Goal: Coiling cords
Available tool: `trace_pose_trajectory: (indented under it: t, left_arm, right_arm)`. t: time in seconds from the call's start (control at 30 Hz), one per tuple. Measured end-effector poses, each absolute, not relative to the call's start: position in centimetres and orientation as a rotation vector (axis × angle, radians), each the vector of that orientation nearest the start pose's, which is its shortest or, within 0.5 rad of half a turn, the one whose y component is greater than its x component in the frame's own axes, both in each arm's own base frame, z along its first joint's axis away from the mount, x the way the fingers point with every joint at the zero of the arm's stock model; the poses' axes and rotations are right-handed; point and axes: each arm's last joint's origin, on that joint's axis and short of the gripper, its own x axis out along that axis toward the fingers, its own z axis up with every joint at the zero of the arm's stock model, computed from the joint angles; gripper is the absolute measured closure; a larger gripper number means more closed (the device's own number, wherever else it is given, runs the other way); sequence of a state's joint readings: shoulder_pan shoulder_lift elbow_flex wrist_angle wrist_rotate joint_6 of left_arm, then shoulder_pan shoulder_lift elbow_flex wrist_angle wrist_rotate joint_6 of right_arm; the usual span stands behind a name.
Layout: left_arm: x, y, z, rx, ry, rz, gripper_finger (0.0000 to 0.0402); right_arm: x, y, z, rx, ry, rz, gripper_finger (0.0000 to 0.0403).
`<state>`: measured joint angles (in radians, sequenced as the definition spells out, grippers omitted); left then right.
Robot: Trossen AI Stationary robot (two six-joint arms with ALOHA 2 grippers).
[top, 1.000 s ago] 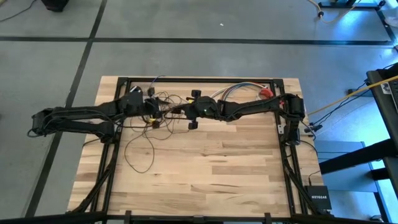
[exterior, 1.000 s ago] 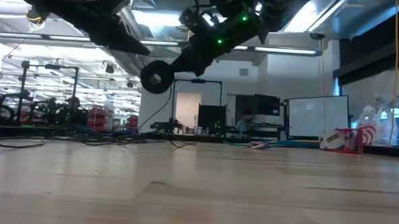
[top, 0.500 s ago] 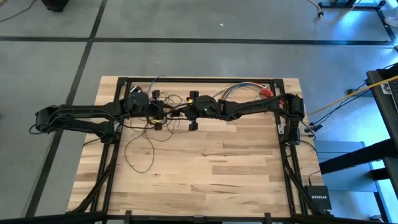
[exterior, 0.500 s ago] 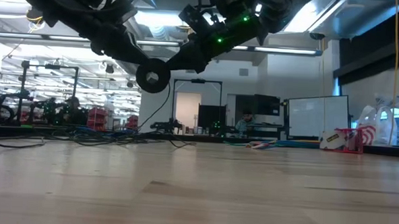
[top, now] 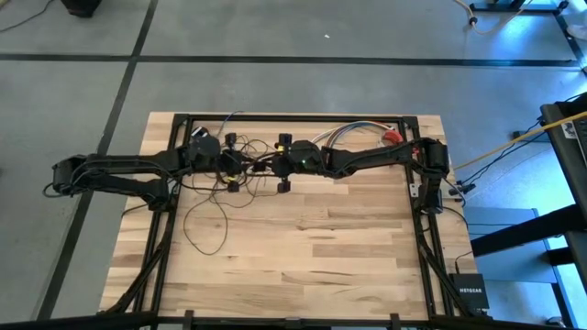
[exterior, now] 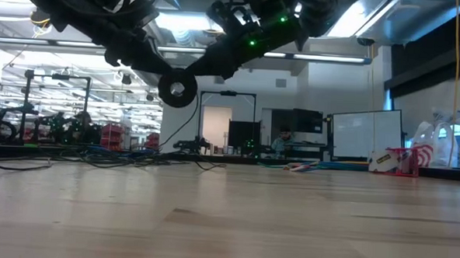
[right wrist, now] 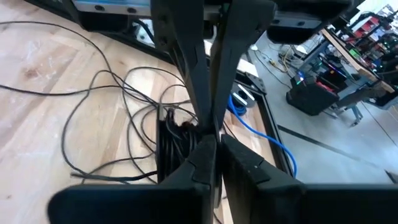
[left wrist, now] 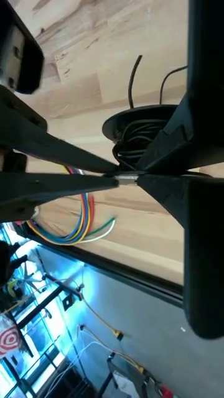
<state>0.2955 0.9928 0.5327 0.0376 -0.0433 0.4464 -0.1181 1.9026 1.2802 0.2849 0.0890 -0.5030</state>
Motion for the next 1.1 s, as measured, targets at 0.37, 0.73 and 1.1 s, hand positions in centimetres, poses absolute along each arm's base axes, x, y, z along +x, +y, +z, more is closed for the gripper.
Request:
trace_pose_trajectory:
  t: [0.37, 0.73, 1.1]
  left_arm:
    - [20.1, 6.2, 23.0, 0.385, 0.488, 0.232, 0.04]
    - [20.0, 6.2, 23.0, 0.388, 0.488, 0.236, 0.0401]
    - [20.1, 6.2, 23.1, 0.385, 0.481, 0.237, 0.0401]
  right_arm:
    - [42.8, -5.3, 22.7, -0.355, 0.372, -0.128, 0.0343]
    - [41.9, -5.1, 24.5, -0.406, 0.389, -0.226, 0.0253]
    - [40.1, -4.0, 26.9, -0.438, 0.441, -0.316, 0.0253]
